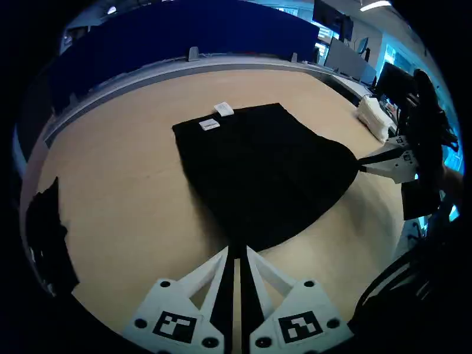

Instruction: Fold towel

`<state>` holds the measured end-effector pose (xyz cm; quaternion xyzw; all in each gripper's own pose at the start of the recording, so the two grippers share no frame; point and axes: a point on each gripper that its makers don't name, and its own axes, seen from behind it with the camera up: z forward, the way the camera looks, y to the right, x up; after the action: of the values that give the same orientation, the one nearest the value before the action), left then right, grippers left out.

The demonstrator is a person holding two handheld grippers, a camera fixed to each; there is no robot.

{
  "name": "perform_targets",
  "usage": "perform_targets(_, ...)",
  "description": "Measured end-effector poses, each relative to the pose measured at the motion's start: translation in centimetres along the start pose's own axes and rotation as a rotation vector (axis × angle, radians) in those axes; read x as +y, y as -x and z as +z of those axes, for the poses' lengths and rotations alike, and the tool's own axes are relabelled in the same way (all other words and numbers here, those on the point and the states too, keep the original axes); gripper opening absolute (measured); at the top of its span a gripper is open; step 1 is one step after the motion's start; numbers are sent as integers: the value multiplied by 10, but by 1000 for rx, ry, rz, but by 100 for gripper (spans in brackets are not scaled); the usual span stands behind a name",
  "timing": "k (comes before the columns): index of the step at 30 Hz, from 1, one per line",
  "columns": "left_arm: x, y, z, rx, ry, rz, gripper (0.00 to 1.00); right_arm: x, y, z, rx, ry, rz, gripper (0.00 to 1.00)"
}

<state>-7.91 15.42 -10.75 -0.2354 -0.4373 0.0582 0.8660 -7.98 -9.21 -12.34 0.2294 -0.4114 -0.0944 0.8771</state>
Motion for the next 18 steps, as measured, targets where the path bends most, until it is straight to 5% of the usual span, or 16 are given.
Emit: perform_targets(18, 14, -11, -57, 40, 14, -82, 6, -15, -15, -58, -12, -29, -29, 13)
